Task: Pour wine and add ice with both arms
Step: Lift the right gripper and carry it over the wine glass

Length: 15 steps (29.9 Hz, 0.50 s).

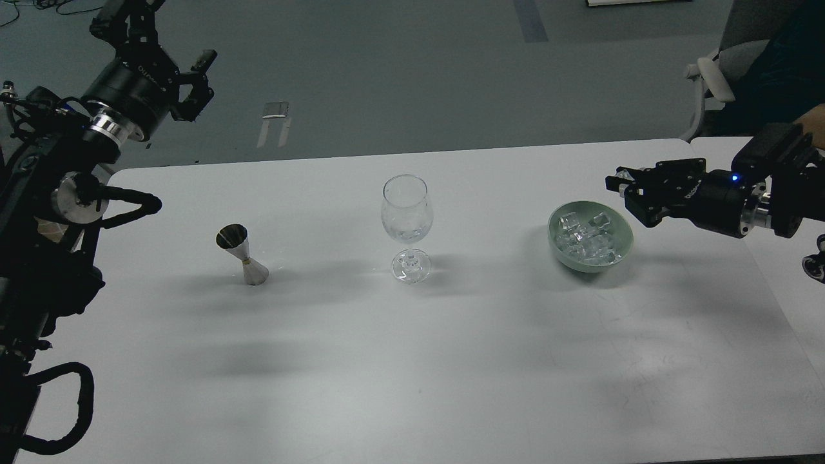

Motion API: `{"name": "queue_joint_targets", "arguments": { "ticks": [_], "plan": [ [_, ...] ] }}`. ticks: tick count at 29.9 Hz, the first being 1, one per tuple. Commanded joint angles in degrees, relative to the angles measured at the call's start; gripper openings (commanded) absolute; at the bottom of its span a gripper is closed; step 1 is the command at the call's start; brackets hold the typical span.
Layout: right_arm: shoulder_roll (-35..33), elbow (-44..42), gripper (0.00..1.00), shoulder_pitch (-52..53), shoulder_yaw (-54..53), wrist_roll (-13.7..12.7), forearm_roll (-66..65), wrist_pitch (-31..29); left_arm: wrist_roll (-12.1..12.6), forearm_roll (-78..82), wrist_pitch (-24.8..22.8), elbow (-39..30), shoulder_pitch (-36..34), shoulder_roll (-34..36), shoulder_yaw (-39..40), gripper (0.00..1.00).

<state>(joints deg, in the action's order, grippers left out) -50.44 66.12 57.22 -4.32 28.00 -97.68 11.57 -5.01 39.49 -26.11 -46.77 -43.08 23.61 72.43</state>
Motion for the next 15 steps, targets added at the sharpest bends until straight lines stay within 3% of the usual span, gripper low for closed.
{"name": "queue_joint_targets", "arguments": {
  "ticks": [1, 5, 15],
  "plan": [
    [-1.8, 5.1, 0.04, 2.8, 0.0, 0.0, 0.0, -0.2, 0.0, 0.1, 0.0, 0.0, -0.1, -0.1, 0.0, 0.98],
    [-1.1, 6.7, 0.04, 5.7, -0.1, 0.0, 0.0, -2.1, 0.0, 0.1, 0.0, 0.0, -0.2, -0.1, -0.1, 0.98],
    [9.0, 6.7, 0.04, 17.6, 2.3, 0.0, 0.3, -10.6, 0.1, 0.1, 0.0, 0.0, -0.6, -0.1, -0.1, 0.98]
  ]
}}
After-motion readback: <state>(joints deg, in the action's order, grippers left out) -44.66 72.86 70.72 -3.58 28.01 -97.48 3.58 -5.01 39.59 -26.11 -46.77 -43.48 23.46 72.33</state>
